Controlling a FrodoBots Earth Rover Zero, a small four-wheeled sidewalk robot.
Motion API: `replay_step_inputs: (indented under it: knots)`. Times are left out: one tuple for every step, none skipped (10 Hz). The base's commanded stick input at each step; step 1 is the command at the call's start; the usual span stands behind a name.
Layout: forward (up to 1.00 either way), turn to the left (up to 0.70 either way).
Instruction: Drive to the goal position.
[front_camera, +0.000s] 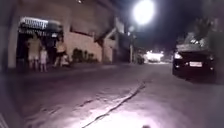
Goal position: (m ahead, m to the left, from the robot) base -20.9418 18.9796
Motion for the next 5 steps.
replay_step_inputs:
  knots:
    - [0.70,0.35]
    - [0.70,0.35]
    - [0.70,0.35]
    - [0.70,0.35]
    - [0.70,0.35]
